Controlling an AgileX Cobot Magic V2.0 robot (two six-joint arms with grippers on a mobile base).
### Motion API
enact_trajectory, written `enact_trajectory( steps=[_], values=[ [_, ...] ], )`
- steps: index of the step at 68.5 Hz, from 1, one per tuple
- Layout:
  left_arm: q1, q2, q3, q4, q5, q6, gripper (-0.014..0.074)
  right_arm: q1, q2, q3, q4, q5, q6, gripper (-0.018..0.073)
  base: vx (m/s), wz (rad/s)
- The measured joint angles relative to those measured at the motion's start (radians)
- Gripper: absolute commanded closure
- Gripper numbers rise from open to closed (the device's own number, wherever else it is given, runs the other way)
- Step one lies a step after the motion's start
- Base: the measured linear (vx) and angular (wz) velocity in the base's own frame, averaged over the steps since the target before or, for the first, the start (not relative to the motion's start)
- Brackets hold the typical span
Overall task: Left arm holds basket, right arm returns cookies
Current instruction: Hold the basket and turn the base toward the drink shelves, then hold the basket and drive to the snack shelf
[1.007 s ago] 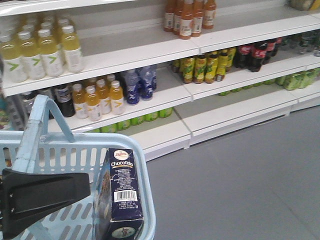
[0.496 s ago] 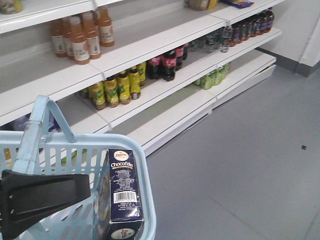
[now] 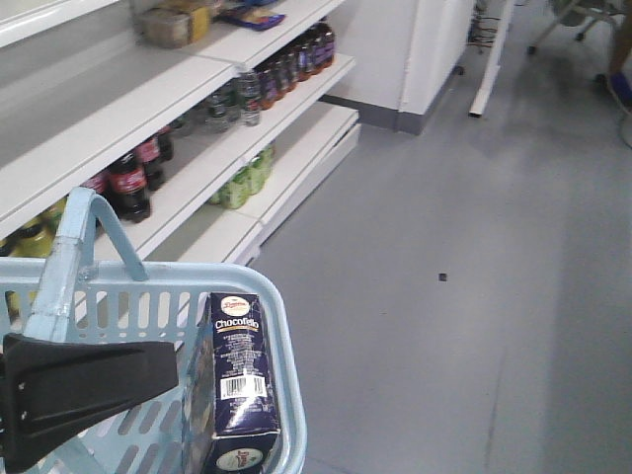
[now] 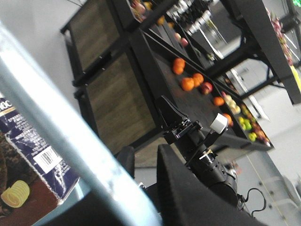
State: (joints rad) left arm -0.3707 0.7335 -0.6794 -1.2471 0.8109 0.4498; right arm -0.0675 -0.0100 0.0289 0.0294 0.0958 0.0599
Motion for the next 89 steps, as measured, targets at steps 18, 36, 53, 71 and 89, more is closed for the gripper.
enact_trajectory(
  steps=[18, 36, 53, 71, 89],
  values=[
    [0.0, 0.0, 0.0, -0.001, 0.0, 0.0, 0.0603, 0.0, 0.0, 0.0, 0.0, 0.0, 0.0, 0.0567, 0.39, -0.7],
    [0.0, 0.0, 0.0, -0.001, 0.0, 0.0, 0.0603, 0.0, 0.0, 0.0, 0.0, 0.0, 0.0, 0.0567, 0.41, -0.31],
    [0.0, 0.0, 0.0, -0.001, 0.0, 0.0, 0.0603, 0.0, 0.0, 0.0, 0.0, 0.0, 0.0, 0.0567, 0.44, -0.09],
    [0.0, 0.0, 0.0, 0.0, 0.0, 0.0, 0.0603, 0.0, 0.0, 0.0, 0.0, 0.0, 0.0, 0.0567, 0.45, -0.07],
    [0.0, 0.0, 0.0, -0.001, -0.001, 0.001, 0.0603, 0.0, 0.0, 0.0, 0.0, 0.0, 0.0, 0.0567, 0.43, -0.04]
  ],
)
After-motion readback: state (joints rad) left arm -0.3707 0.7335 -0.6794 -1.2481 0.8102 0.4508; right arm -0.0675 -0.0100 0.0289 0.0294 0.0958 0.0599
